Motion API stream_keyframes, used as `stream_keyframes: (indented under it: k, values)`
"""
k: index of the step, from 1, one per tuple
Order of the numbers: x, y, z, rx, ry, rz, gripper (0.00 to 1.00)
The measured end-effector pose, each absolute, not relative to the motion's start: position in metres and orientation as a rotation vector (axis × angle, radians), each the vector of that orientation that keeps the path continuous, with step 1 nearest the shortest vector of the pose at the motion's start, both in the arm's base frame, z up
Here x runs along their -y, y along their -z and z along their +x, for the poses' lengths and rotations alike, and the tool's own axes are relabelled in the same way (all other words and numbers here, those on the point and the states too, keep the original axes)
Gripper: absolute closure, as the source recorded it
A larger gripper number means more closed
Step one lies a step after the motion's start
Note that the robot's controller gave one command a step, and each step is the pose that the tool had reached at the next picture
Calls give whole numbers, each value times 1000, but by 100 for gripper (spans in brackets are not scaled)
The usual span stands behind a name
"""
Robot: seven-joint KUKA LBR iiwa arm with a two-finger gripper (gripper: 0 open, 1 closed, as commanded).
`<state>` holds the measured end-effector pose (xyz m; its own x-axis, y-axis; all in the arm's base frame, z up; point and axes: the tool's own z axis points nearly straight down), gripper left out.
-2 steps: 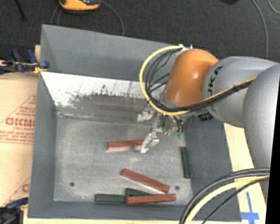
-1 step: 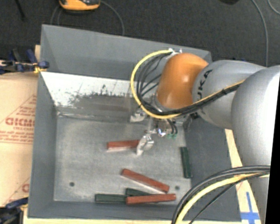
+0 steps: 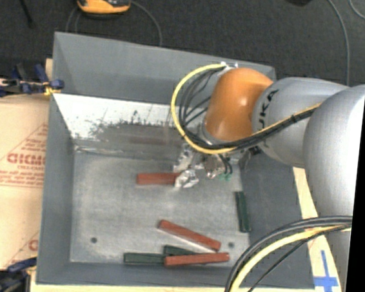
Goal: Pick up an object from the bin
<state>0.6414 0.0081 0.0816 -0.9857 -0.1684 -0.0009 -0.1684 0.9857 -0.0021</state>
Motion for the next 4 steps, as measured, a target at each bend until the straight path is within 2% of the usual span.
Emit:
stream_keyframes:
  k: [4]
  values:
    - [-7, -94, 642, -3124, 3, -263, 100]
